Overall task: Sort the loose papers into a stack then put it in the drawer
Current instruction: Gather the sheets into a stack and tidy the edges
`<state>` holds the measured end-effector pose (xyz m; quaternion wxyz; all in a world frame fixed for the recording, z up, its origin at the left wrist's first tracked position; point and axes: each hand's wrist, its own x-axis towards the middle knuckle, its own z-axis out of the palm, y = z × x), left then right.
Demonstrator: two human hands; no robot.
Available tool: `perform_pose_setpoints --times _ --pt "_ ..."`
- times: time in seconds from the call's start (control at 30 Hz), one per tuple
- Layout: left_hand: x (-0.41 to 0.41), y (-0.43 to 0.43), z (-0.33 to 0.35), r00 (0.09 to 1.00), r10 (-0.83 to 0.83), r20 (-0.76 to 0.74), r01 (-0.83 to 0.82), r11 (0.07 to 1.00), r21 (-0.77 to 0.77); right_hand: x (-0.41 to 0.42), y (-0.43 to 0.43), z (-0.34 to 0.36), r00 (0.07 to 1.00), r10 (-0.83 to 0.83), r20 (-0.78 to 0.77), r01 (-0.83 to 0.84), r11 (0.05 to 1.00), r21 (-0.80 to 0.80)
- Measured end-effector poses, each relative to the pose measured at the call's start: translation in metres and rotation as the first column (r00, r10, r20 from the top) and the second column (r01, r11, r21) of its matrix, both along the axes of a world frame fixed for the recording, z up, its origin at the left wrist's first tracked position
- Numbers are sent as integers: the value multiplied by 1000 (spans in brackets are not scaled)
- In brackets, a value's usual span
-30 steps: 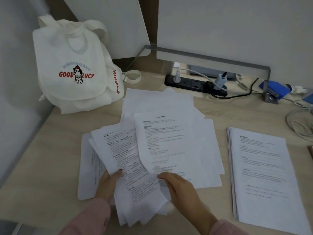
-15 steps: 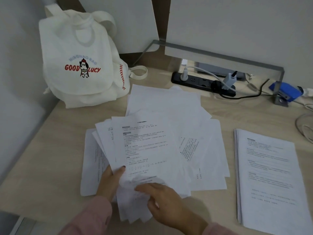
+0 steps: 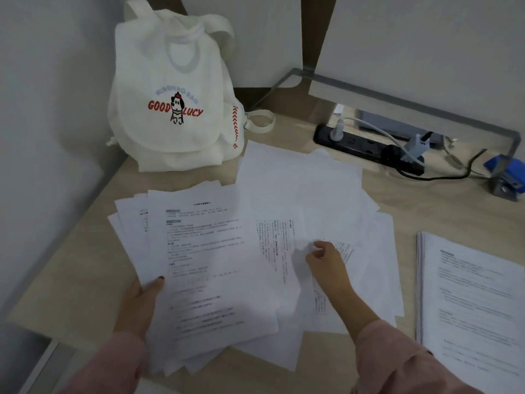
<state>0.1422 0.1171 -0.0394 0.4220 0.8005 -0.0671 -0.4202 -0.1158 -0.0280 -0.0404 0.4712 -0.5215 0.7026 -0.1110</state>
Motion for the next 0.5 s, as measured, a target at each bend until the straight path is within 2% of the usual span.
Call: perform_pose_setpoints --times 0.13,0.27,0.4,0.5 --pt "-4 1 -5 1000 -16 -10 16 999 37 7 4 -1 1000 24 -12 -23 997 68" --pt "-12 -3 -1 999 -27 -40 28 999 30 -3 2 9 1000 0 26 1 1000 -26" --pt "-21 -9 3 994 -91 -64 91 996 4 -29 -13 24 977 -211 34 213 952 -218" --pt "-27 -15 9 989 -115 -90 113 993 -29 -51 -24 43 899 -421 124 437 832 -341"
